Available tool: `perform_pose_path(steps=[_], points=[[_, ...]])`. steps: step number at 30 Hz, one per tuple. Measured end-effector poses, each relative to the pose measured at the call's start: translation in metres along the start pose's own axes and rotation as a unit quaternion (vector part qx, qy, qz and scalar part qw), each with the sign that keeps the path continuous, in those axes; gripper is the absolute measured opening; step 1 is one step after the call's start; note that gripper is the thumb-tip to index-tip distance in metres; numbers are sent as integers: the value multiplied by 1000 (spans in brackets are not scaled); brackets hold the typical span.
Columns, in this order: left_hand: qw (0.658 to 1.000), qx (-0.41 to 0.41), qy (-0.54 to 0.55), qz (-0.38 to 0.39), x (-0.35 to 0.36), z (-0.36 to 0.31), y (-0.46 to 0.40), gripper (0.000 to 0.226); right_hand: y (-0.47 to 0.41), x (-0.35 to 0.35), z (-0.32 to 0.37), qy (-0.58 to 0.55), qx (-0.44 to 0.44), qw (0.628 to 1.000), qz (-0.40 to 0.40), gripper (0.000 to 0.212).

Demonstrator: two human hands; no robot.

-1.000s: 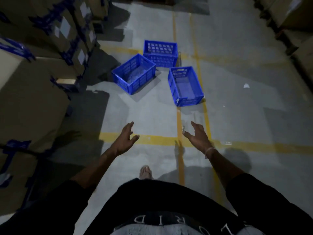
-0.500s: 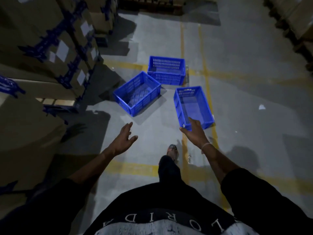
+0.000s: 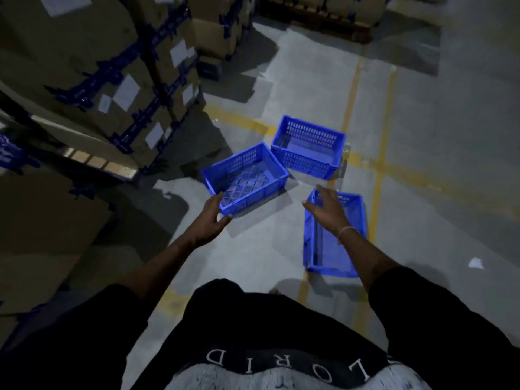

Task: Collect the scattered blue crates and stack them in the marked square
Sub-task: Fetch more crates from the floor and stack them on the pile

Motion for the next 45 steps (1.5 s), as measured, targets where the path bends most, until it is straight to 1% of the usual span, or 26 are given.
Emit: perform_pose_path(steps=[5, 10, 13, 15, 17, 21, 26, 28, 31, 36, 40, 45], points=[[1000, -29, 3, -4, -15, -2, -57, 78, -76, -33, 24, 25, -16, 999, 28, 77], [998, -61, 24, 1, -49, 8, -124, 81, -160, -52, 44, 47, -25, 997, 64, 78], [997, -76, 26, -7, -76, 19, -168, 88, -210, -61, 58, 69, -20, 993, 88, 78], [995, -98, 36, -12, -93, 23, -193, 86, -242, -68, 70, 89, -15, 990, 106, 78], [994, -101, 41, -5, -105, 24, -217, 84, -271, -76, 80, 95, -12, 989, 115, 79], [994, -110, 27, 4, -124, 26, -259, 91, -333, -88, 97, 96, -8, 987, 132, 81], [989, -143, 44, -19, -133, 44, -299, 103, -405, -93, 108, 110, -16, 977, 183, 79], [985, -165, 46, -22, -127, 56, -314, 98, -437, -90, 107, 118, -18, 972, 202, 78], [977, -197, 69, -33, -111, 79, -340, 92, -488, -79, 94, 132, -17, 965, 228, 77], [955, -266, 113, -72, -82, 122, -395, 87, -574, -38, 50, 164, -22, 950, 263, 73], [942, -295, 131, -88, -50, 197, -449, 91, -655, 15, -4, 174, -6, 947, 269, 70], [919, -374, 93, -84, -10, 316, -510, 82, -759, 95, -85, 210, 6, 942, 264, 74]])
Point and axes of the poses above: each hand's wrist, its own y-axis away from the middle knuckle, its own x-axis out of the palm, z = x × y, the point moved 6 cm from there along -y, towards the middle knuckle, and after that the axes turned 12 degrees about z, right-handed, at the moved point
